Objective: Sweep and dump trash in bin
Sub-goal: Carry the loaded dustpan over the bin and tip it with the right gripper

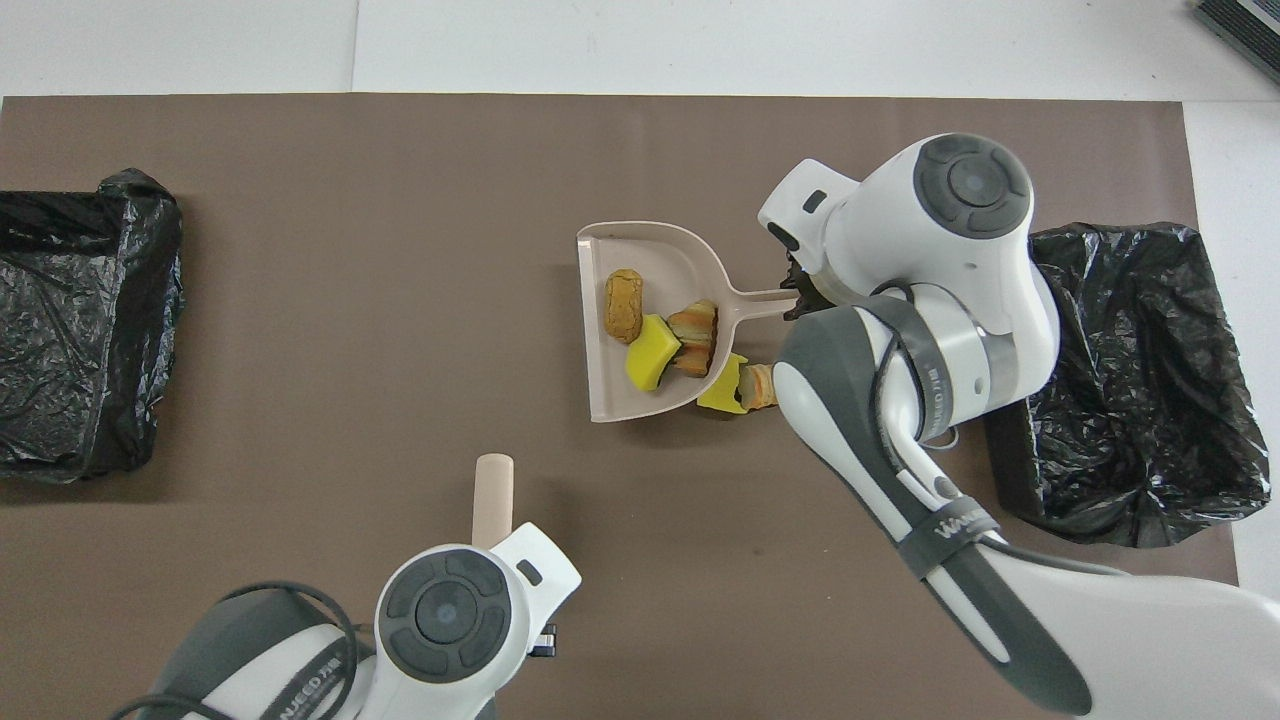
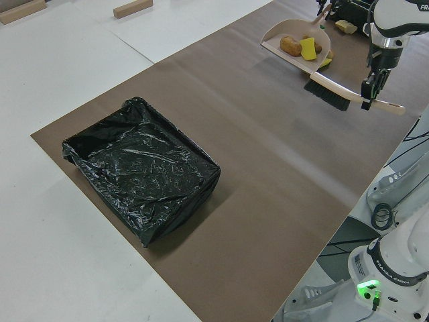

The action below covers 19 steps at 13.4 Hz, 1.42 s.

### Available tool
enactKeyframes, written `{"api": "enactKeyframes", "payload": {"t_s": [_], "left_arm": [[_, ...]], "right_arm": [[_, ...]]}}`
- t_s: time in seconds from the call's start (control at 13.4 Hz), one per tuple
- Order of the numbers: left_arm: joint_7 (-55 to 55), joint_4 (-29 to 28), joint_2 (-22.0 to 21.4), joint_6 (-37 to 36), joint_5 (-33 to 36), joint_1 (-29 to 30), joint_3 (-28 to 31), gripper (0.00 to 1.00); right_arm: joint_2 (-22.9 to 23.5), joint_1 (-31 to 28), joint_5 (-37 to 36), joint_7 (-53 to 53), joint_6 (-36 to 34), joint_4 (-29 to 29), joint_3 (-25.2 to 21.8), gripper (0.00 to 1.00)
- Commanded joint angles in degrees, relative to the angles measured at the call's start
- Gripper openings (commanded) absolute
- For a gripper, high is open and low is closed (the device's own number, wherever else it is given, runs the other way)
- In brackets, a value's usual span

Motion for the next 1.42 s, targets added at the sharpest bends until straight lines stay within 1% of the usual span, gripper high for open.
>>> {"api": "enactKeyframes", "payload": {"t_s": [0.0,0.07,0.22,0.37,0.45,0.52,0.67,0.82,0.97,1.12,1.19,1.27,1.34], "left_arm": [[-6.93,-4.66,-3.01,4.90,-4.13,-0.56,-5.64,0.00],[-8.71,-6.06,-3.36,7.36,-6.31,-0.64,-8.37,0.00],[-10.12,-8.26,-3.97,11.93,-11.94,-1.34,-11.63,0.00],[-12.58,-11.51,-4.15,17.11,-12.57,-2.49,-15.50,0.00],[-12.85,-12.66,-4.24,19.14,-14.58,-2.58,-16.90,0.00],[-12.86,-13.19,-4.24,21.25,-16.86,-2.58,-17.87,0.00],[-12.94,-14.25,-3.89,24.60,-17.50,-3.19,-18.93,0.00],[-12.60,-14.52,-3.54,24.61,-17.50,-3.11,-18.94,0.00],[-11.89,-14.52,-3.10,24.52,-17.50,-3.02,-18.94,0.00],[-10.67,-14.34,-2.04,24.09,-17.50,-2.67,-18.85,0.00],[-9.53,-14.25,-1.95,23.73,-17.50,-2.49,-18.76,0.00],[-9.08,-13.90,-1.43,23.73,-17.50,-2.23,-18.59,0.09],[-8.90,-13.21,-0.29,23.56,-17.50,-1.27,-18.59,0.30]], "right_arm": [[-0.92,-6.53,4.04,-6.73,-5.13,3.09,0.79,0.00],[-1.45,-9.69,4.23,-10.06,-6.45,3.28,0.88,0.00],[-1.80,-15.58,5.36,-17.44,-8.91,4.24,0.88,0.00],[-3.11,-20.68,5.64,-23.69,-11.81,5.39,0.71,0.00],[-3.91,-23.14,5.64,-26.85,-12.43,5.47,0.62,0.00],[-4.52,-25.69,5.64,-30.28,-12.96,5.48,0.36,0.00],[-4.62,-31.75,4.59,-38.70,-13.40,5.48,0.26,0.00],[-4.62,-36.15,3.10,-43.92,-13.31,5.74,-0.09,0.00],[-4.62,-39.94,-2.33,-43.85,-12.44,6.62,0.00,0.00],[-4.62,-40.92,-9.01,-41.57,-10.69,6.88,-0.09,0.00],[-4.62,-40.66,-13.48,-39.56,-10.07,6.80,0.00,0.00],[-4.70,-40.31,-18.66,-36.67,-9.89,6.62,0.18,0.00],[-4.97,-39.96,-22.28,-34.46,-10.15,6.18,0.18,0.00]]}}
